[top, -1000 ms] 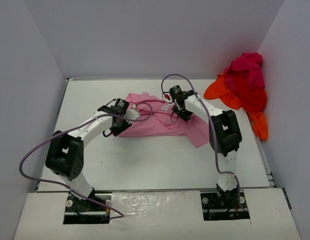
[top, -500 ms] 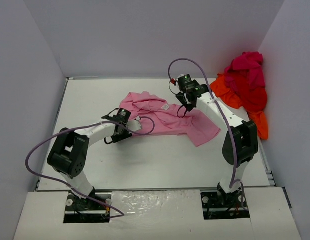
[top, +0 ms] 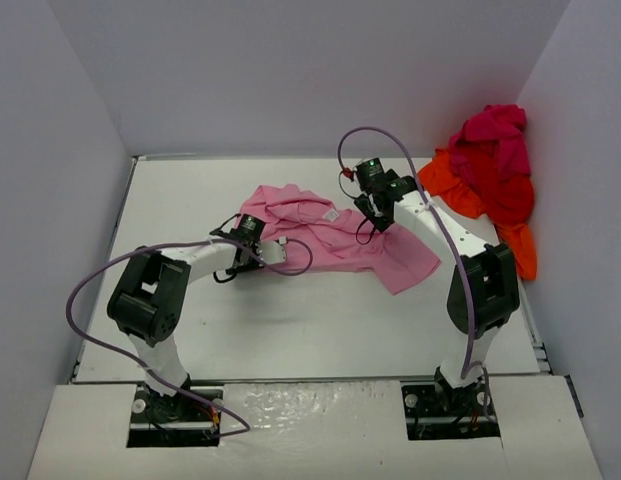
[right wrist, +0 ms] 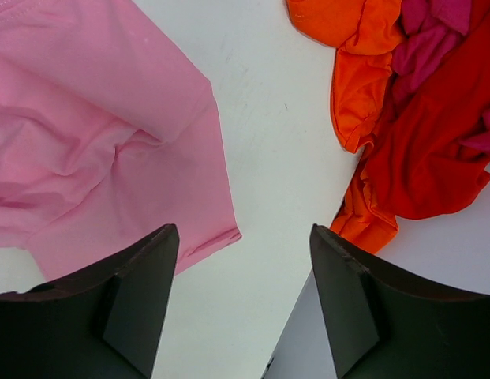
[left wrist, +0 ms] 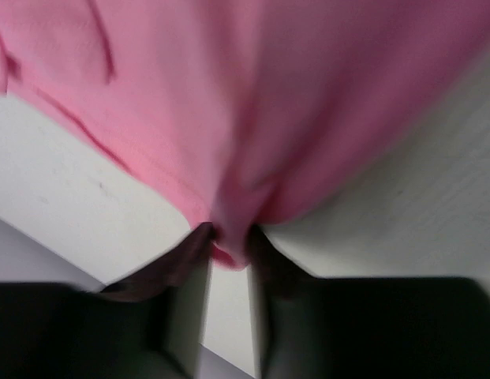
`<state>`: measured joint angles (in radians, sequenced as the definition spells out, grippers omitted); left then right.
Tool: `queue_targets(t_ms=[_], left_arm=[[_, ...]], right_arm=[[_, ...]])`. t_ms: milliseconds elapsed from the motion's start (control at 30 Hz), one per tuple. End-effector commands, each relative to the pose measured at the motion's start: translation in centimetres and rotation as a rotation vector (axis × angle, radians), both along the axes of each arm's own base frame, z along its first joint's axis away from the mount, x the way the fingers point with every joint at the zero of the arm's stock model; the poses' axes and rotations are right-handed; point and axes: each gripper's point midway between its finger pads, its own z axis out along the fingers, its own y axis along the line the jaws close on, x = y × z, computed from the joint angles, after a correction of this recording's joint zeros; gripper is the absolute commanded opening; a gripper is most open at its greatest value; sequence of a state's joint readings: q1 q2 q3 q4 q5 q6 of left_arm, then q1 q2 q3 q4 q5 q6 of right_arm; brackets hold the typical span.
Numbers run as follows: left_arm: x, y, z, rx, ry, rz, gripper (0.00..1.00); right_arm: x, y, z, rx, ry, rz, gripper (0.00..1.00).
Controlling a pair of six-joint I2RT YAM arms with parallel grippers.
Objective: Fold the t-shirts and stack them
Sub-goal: Flatten the tshirt out
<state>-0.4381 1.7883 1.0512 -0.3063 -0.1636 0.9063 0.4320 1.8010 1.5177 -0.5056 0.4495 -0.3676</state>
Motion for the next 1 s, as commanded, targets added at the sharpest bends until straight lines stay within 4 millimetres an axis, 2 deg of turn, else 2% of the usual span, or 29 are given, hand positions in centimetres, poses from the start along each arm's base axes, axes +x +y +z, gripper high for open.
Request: queue_targets(t_ms=[0,33,133,233,333,433,533,633,767,967], left_arm=[[-1.5,-0.2,-1.2,-0.023,0.090,-0.041,0.06],[-1.8,0.0,-1.1,-0.021,0.095,-0.035,0.00],[-2.8,0.8,-0.2,-0.017,0.112,-0.008,0.00],[-3.0,2.4,1.0,-0.021,0.108,0.044,0.00],[-2.7,4.1,2.4,-0.042,0.107,0.099,0.00],[-2.3,5.8,3.3,-0.044,0.088,0.146,0.00],[-2.0,6.5,3.7,-0.050,0.067,0.177,0.00],[-2.0,6.7,3.7,-0.056,0.063,0.195,0.00],[-2.1,7.9,3.3,-0.012,0.047,0.205,0.00],[-1.4,10.6,3.4,-0.006,0.044,0.277,0.00]], right_arm=[[-1.6,-1.2,3.5,0.016,-0.055,0.021,0.68],[-2.5,-1.1,3.0,0.014,-0.010,0.060,0.68],[-5.6,-0.2,1.4,0.050,0.127,0.166,0.68],[-9.8,1.3,-0.1,0.092,0.289,0.320,0.66],[-12.4,1.9,-1.0,0.057,0.374,0.382,0.66],[-15.4,2.1,-3.2,-0.001,0.516,0.431,0.64],[-17.0,2.1,-5.6,-0.036,0.621,0.447,0.63],[-17.1,2.3,-7.3,-0.048,0.664,0.442,0.59],[-14.8,0.4,-7.7,-0.133,0.597,0.381,0.63],[-11.0,-2.4,-7.1,-0.172,0.513,0.248,0.61]])
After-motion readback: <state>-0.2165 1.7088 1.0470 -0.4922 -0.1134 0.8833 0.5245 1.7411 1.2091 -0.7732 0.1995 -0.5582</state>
